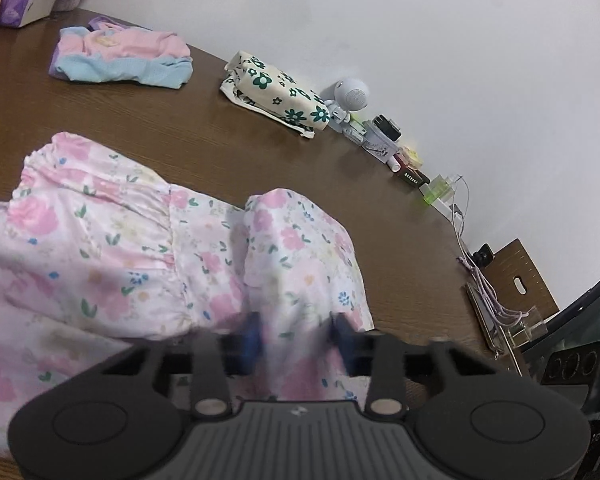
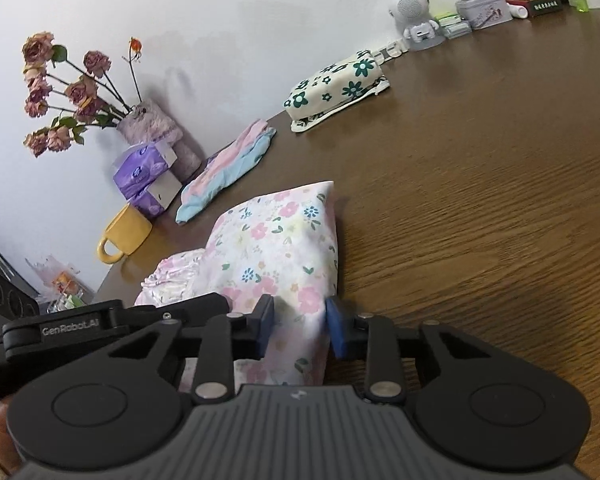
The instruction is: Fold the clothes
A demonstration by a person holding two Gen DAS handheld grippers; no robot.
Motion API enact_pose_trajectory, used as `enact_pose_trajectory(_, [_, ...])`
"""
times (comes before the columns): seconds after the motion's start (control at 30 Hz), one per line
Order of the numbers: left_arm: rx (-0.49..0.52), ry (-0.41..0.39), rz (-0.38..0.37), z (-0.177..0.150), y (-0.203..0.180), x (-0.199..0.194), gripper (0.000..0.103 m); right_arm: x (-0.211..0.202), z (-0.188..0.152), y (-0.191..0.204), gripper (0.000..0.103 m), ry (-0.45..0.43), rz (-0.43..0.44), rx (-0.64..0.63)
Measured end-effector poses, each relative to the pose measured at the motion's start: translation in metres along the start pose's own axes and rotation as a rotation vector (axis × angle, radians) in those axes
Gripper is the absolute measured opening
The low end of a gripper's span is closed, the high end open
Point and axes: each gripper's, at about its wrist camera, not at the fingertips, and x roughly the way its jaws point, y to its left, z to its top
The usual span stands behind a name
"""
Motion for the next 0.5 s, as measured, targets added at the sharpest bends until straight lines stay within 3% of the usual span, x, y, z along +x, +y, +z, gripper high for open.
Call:
enact_pose_trajectory(0.03, [-0.002, -0.003, -0.002, 0.0, 0.0, -0.001, 0.027, 0.0, 0.001, 0.0, 0.03, 0.0, 0.003, -0.001])
enact_pose_trajectory(0.1, [-0.012, -0.024, 0.006, 0.003, 0.0, -0.005, 0.038, -0.001, 0.005, -0.004, 0.032, -0.007, 0.008, 0.014])
enact_pose_trajectory(0.13, [-0.019, -0.035, 0.013, 0.005, 0.0, -0.007, 0.057, 0.0, 0.008, -0.006, 0.032, -0.011, 0.006, 0.019])
enact_pose_trajectory(0.17, [-0.023, -0.052, 0.022, 0.007, -0.001, -0.007, 0.067, 0.002, 0.012, -0.007, 0.032, -0.014, 0.001, 0.018])
enact_pose_trajectory(0.2, [-0.025, -0.057, 0.029, 0.01, -0.001, -0.006, 0.067, 0.004, 0.015, -0.007, 0.032, -0.017, -0.003, 0.018])
enact_pose_trajectory(0.3, [-0.027, -0.056, 0.048, 0.016, -0.001, -0.001, 0.064, 0.013, 0.021, -0.006, 0.032, -0.006, -0.003, 0.014])
enact_pose_trajectory(0.4, [-0.017, -0.028, 0.049, 0.016, -0.001, 0.008, 0.041, 0.02, 0.022, -0.003, 0.032, 0.008, -0.001, 0.002])
enact_pose_trajectory(0.43, [-0.012, -0.018, 0.041, 0.016, -0.001, 0.01, 0.027, 0.02, 0.022, -0.002, 0.03, 0.009, -0.003, -0.008])
enact_pose_trajectory(0.5, [-0.003, -0.013, 0.038, 0.014, -0.001, 0.011, 0.026, 0.019, 0.024, -0.002, 0.03, 0.01, 0.001, -0.012])
